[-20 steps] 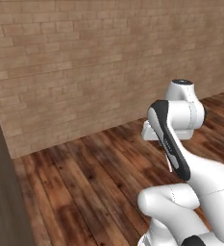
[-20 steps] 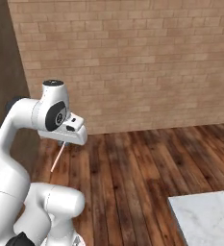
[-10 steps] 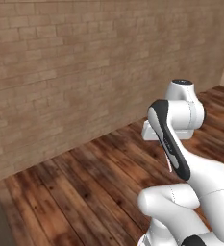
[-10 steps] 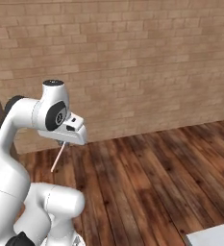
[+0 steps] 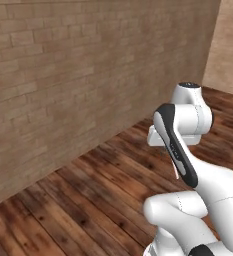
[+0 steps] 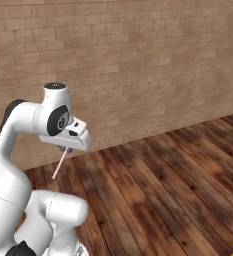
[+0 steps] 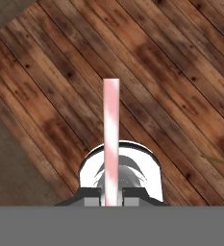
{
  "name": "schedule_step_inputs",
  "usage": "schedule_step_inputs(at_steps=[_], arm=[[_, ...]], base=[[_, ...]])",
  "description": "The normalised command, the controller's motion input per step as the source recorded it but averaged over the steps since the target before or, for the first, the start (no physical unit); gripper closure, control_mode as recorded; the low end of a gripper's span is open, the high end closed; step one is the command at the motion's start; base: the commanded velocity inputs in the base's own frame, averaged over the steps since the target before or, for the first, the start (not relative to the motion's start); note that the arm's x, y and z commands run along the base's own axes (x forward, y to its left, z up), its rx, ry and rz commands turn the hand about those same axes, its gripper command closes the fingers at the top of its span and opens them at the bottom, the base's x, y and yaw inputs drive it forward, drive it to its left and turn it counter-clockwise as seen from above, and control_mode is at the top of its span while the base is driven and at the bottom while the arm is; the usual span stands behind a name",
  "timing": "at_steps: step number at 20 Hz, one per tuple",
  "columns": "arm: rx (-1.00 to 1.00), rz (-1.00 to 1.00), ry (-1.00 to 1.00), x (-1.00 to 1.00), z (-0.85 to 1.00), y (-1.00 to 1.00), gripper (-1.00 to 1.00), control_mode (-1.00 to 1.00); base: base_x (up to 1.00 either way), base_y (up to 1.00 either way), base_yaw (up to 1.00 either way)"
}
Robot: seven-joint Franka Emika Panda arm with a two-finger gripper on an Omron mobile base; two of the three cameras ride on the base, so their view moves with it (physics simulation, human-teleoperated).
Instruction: Take a straw from the drawer in front and place it inside the glass cup on the dining counter.
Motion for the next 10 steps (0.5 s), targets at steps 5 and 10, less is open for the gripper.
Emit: schedule_step_inputs(at_steps=[5, 10], arm=[[0.00, 0.00, 0.00, 0.00, 0.00, 0.00, 1.00, 1.00], [0.00, 0.00, 0.00, 0.00, 0.00, 0.00, 1.00, 1.00]], base=[[0.41, 0.23, -0.33], [0.43, 0.20, -0.33]])
